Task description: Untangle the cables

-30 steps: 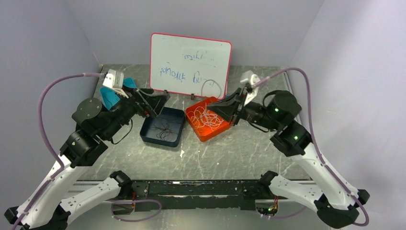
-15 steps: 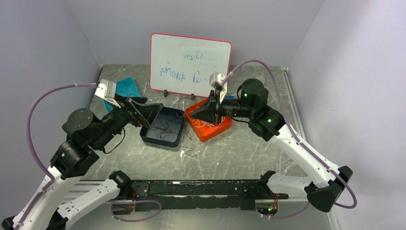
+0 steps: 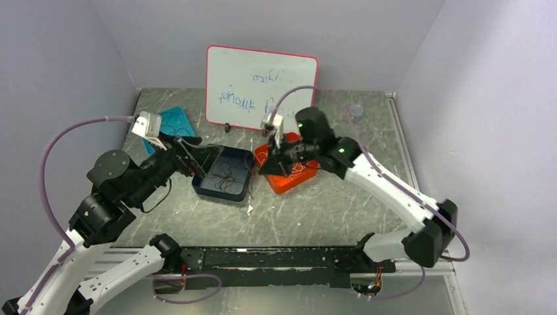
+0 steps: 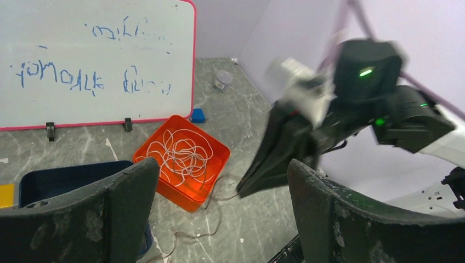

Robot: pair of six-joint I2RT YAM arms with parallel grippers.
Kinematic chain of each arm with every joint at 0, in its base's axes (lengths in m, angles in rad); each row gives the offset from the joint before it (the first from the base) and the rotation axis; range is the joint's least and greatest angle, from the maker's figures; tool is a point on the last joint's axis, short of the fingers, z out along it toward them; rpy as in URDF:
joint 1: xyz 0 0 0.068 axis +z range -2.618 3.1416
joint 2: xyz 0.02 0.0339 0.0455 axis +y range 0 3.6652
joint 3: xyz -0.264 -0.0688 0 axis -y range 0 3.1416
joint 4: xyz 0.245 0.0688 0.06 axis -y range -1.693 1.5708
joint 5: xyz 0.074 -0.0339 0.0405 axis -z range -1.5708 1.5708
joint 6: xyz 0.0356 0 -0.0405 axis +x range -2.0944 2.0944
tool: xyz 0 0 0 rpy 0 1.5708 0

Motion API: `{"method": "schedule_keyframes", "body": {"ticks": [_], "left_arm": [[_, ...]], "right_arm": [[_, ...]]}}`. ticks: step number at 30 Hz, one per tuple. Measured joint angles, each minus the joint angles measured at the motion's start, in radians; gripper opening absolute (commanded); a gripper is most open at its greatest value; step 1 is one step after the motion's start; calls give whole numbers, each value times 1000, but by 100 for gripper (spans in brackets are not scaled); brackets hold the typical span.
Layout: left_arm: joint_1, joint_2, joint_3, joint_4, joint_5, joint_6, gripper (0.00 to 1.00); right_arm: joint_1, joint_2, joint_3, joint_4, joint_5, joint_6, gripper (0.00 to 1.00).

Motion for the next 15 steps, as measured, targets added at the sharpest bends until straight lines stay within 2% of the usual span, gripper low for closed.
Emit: {"method": "schedule_keyframes", "body": {"ticks": [7,8,9,15], "left_arm": [[0,12,-8,0,0,0,91],[0,18,-10,1,0,0,82],[0,23,-11,1,0,14,81],[0,43,-19,0,-184,119,80]], "right_arm": [[59,134,-166,-256,281,-2,0],[62,134,-179,-274,309,2,0],[63,130,-186,-290,342,8,0],[64,88,-183,-289,467,29,0]]}}
